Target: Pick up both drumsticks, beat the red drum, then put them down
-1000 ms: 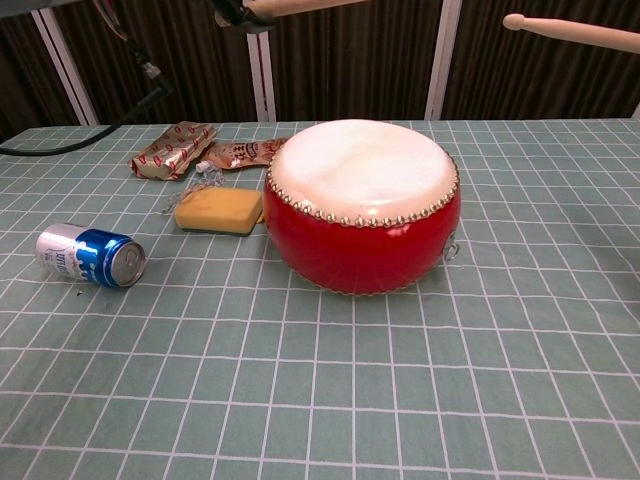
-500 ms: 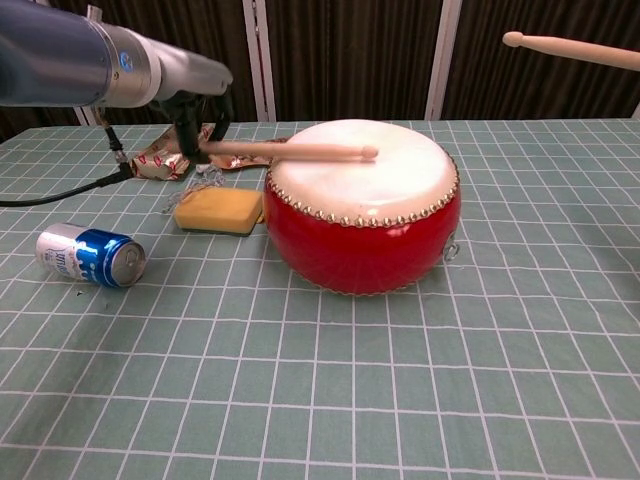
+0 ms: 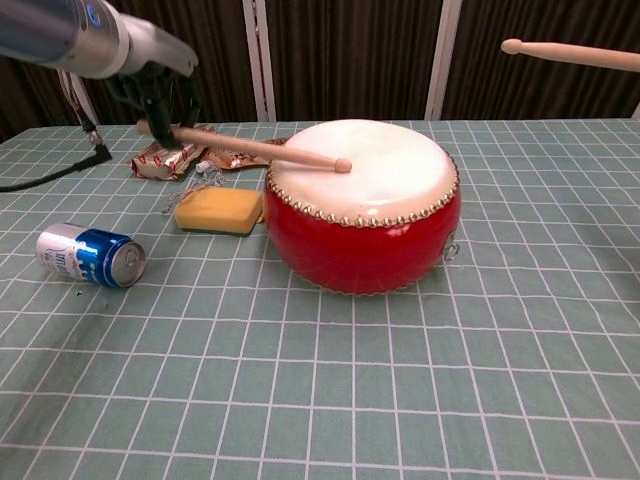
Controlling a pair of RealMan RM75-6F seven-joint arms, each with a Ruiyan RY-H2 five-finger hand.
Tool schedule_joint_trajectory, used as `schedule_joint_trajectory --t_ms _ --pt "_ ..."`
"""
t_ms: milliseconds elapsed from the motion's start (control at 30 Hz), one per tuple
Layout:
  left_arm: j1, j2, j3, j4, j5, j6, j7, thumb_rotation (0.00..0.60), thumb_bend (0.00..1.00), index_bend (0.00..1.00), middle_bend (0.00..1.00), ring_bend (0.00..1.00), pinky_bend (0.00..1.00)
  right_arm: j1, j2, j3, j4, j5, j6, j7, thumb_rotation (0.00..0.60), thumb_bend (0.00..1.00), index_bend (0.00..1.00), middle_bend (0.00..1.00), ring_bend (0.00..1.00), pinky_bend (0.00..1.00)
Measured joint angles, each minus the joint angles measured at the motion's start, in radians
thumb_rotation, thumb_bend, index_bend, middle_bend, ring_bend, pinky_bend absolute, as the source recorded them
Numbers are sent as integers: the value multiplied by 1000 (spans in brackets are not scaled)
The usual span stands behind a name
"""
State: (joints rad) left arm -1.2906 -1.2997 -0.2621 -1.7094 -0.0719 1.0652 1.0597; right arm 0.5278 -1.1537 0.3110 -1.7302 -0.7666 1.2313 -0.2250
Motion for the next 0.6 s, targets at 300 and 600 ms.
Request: schedule_joint_trajectory --t_ms 300,600 --pt "216 180 -77 -167 488 50 -450 600 557 756 1000 1000 1000 1 10 15 -48 -55 18 1 600 674 953 1000 1000 1000" --pt "333 307 -102 -193 605 -12 -627 600 557 755 1000 1000 1000 46 40 59 -148 -36 -8 -43 600 674 953 1000 1000 1000"
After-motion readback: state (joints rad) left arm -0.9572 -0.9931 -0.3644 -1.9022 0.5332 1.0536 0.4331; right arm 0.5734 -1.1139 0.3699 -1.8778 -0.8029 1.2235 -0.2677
